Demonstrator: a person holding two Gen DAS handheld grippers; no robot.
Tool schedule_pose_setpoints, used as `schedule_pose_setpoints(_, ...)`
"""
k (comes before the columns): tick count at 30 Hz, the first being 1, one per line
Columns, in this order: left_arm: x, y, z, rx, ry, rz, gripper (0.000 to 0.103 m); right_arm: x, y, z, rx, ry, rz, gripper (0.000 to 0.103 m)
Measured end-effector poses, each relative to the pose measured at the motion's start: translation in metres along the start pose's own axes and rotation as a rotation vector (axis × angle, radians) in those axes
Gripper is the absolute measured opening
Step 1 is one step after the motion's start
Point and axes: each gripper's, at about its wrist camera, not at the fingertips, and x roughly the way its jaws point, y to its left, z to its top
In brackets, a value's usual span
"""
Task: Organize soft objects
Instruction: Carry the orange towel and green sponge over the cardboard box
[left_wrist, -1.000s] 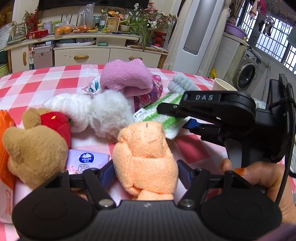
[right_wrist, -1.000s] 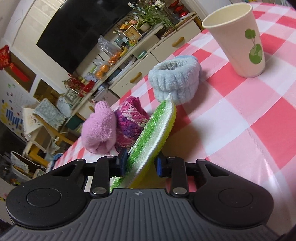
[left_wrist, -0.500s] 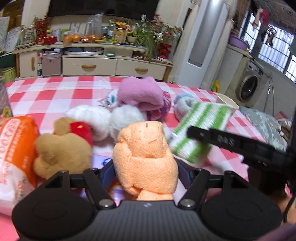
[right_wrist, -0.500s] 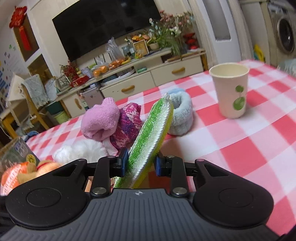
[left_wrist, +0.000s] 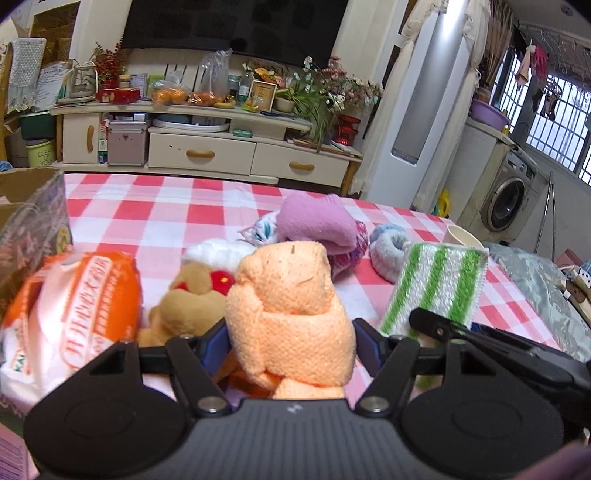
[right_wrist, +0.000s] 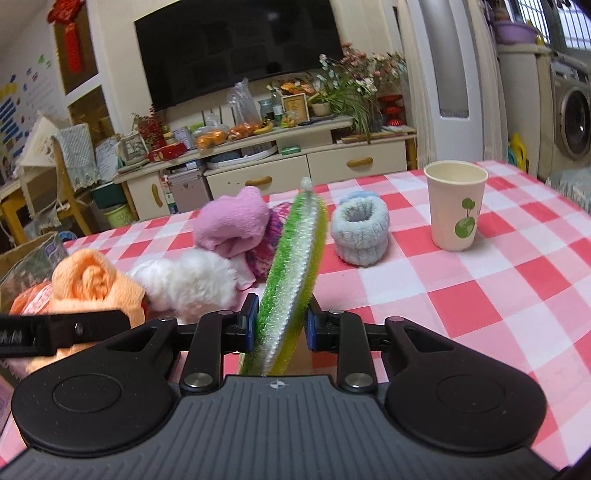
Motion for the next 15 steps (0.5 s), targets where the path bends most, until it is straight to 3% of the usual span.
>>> schedule_pose_setpoints(15, -0.034, 0.020, 0.009, -0.026, -0.066, -0.014, 0.069, -0.019, 0.011, 0.004, -0.086, -0.038, -0.015, 0.024)
